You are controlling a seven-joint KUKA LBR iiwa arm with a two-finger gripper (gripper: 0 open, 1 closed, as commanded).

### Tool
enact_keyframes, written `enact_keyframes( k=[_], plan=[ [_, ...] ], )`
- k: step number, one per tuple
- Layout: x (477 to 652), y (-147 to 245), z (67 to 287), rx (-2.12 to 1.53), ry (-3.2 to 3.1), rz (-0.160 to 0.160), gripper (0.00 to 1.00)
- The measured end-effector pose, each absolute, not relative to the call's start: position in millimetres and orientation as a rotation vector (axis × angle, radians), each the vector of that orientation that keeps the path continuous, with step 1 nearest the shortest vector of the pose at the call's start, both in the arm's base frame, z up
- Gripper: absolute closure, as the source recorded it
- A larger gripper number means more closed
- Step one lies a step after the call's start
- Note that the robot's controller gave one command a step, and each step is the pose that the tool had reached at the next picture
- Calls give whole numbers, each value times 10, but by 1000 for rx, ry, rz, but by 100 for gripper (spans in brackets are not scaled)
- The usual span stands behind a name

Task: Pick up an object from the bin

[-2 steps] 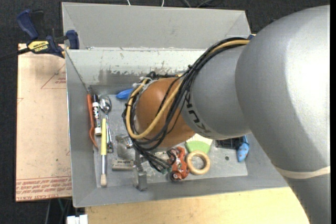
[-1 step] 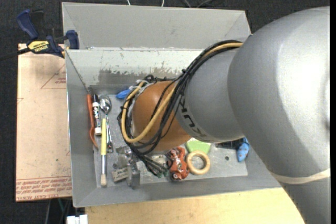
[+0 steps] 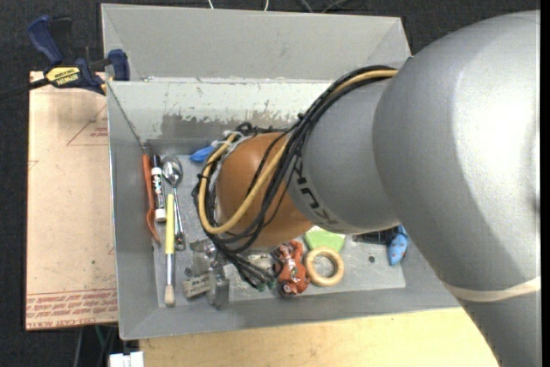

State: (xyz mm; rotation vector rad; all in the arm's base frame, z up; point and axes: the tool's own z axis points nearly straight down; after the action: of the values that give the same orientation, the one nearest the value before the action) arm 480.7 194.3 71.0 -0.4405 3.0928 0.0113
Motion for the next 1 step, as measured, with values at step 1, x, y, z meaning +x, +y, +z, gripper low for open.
enact_keyframes(
  k=[1],
  plan=[
    [4789,1942,1134,-441,3099,10,100]
  ],
)
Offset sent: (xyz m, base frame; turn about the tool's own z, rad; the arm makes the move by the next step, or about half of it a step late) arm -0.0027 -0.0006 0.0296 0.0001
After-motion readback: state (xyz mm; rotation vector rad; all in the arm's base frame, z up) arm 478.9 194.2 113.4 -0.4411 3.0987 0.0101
